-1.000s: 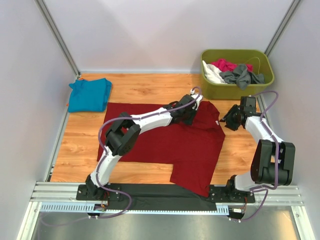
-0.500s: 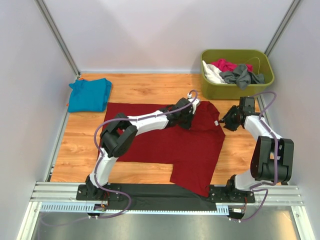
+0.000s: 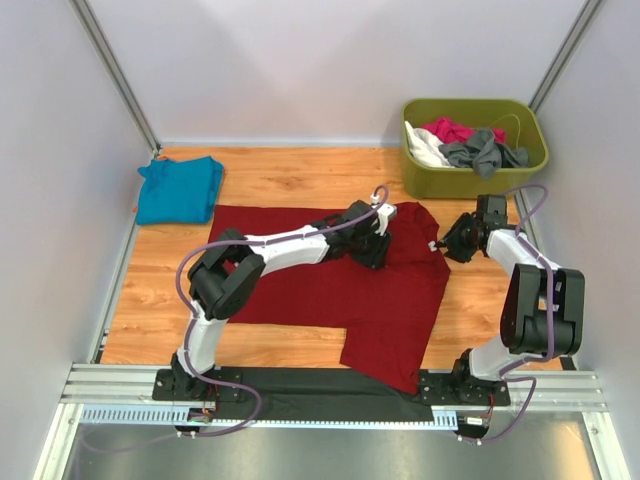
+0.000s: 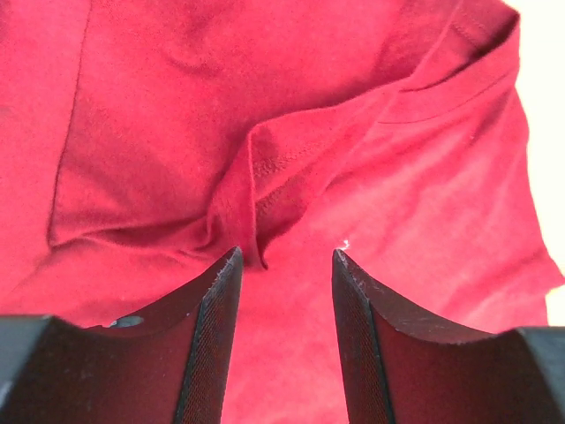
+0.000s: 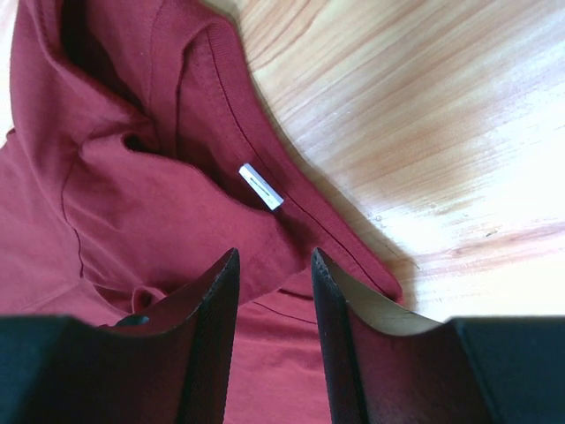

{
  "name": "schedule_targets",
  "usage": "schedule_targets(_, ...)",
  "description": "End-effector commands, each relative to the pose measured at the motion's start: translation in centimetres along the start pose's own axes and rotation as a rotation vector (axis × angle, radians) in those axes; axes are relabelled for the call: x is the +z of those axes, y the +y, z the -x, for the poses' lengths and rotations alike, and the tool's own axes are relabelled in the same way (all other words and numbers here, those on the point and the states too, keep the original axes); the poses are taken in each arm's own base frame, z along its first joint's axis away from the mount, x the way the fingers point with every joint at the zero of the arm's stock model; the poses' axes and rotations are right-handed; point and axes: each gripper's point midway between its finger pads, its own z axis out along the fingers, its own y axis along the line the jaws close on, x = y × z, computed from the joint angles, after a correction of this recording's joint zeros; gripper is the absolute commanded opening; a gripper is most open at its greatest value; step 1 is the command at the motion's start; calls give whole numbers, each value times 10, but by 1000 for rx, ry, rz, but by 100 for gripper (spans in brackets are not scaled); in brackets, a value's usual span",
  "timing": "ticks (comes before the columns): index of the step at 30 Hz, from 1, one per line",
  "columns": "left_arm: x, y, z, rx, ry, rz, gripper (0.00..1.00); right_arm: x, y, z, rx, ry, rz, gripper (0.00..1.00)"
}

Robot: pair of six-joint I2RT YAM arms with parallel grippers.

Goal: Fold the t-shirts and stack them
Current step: Fold the tshirt

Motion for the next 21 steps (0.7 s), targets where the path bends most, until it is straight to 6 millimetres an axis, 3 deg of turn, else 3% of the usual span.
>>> schedule_targets(1, -27, -17, 29, 16, -82, -26, 53, 3, 3, 4, -14, -18, 27, 40)
schedule_targets(5, -33, -10, 61, 16, -139, 53, 59, 3, 5, 6, -10, -28, 35, 39)
schedule_targets(6, -37, -17, 80, 18, -167, 49, 59, 2, 5, 7, -13, -33, 38, 39)
schedule_targets(8, -24, -10, 80, -10, -148, 85, 59, 1, 6, 7, -15, -38, 41, 39)
schedule_targets(9, -24, -12, 95, -22, -173, 91, 59, 1, 7, 8, -15, -41, 44, 39)
schedule_targets(13, 6, -4, 86, -71, -130, 115, 54, 0, 7, 8, -17, -43, 44, 39)
schedule_targets(14, 17, -3, 75, -85, -103, 108, 51, -1, 7, 8, -16, -47, 46, 38)
schedule_targets(21, 36, 1, 38, -125, -51, 72, 29, -9, 12, 10, -29, -61, 65, 38)
